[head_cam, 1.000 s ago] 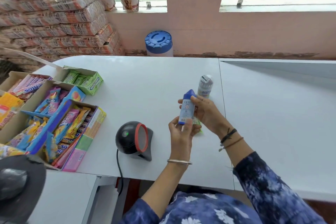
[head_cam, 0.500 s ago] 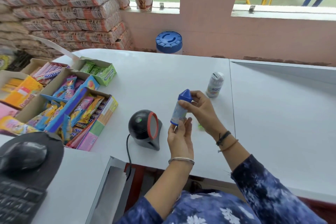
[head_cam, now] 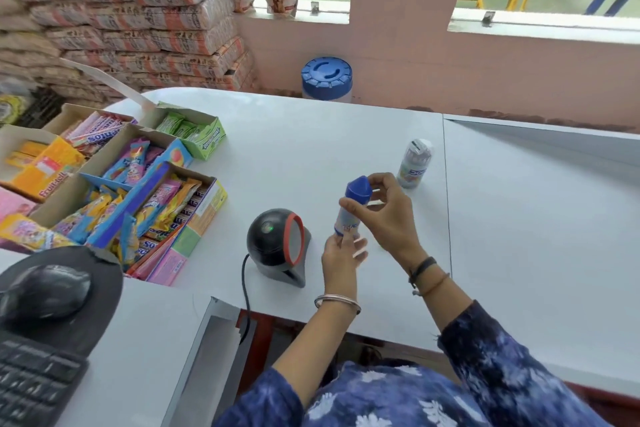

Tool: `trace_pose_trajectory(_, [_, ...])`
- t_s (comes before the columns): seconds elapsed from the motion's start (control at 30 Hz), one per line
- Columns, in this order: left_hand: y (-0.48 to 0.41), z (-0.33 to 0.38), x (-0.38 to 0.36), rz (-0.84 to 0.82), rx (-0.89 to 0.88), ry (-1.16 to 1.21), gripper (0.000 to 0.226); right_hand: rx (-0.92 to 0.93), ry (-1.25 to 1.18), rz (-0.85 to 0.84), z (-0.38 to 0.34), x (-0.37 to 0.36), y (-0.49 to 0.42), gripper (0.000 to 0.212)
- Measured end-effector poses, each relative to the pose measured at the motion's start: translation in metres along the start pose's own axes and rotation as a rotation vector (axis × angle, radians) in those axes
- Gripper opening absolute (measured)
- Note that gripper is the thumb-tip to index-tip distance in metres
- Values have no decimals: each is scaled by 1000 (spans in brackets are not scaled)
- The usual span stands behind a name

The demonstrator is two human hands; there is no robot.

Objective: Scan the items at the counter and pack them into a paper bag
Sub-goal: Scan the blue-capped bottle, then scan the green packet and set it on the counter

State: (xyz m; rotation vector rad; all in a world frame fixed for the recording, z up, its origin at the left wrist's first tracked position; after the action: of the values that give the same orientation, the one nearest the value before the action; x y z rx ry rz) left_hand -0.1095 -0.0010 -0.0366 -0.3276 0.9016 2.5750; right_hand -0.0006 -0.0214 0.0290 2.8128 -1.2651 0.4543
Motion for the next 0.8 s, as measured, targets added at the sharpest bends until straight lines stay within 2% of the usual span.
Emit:
trace_pose_trajectory(0.03, [-7, -2, -3, 11, -48, -304, 21, 5, 40, 76, 8, 17, -3, 43])
trace_pose_trajectory(0.1, [-21, 1, -20, -23, -271, -772, 30, -14, 121, 221, 27, 50, -6, 43])
trace_pose_trajectory(0.17, [-28, -4, -46, -123, -468, -1092, 44, -60, 202, 318, 47, 75, -8, 44])
trace_pose_trajectory(0.27, [-44, -20, -70, -194, -525, -1549, 72, -107, 280, 369, 69, 92, -13, 46])
trace_pose_trajectory(0.33, [-52, -25, -77, -203, -511, -1708, 68, -113, 289, 358, 79, 93, -17, 46])
trace_pose_trajectory(0.43, [-48, -12, -80, -101, -603, -1760, 41, -128, 263, 332, 86, 92, -22, 48])
trace_pose_trajectory(0.5, [-50, -5, -76, -43, -701, -1773, 27, -90, 344, 402, 85, 93, -17, 50])
trace_pose_trajectory(0.57, [-59, -7, -68, -85, -620, -1655, 16, 40, 438, 508, 74, 91, -3, 42])
trace_pose_trajectory(0.63, [-67, -8, -49, -107, -387, -1259, 23, 132, 426, 488, 67, 81, 11, 28])
trace_pose_trajectory(0.73, [-57, -14, -27, -43, 7, -427, 16, -13, 371, 234, 81, 54, 23, 22])
trace_pose_trajectory(0.8, [-46, -22, -25, -86, 138, -49, 14, -201, 224, 64, 97, 36, 28, 22])
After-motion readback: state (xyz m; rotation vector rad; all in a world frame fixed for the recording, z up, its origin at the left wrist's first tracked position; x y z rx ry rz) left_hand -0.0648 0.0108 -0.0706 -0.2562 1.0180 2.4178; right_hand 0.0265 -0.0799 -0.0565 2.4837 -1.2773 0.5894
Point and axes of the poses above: each hand's wrist, its own y-axis away from the middle knuckle, its own x-axis out of the back of the hand, z = x × y, the point moved 6 cm from there along -y, towards the middle knuckle, and after that the axes turned 1 degree about -y, right-handed, at the moved point
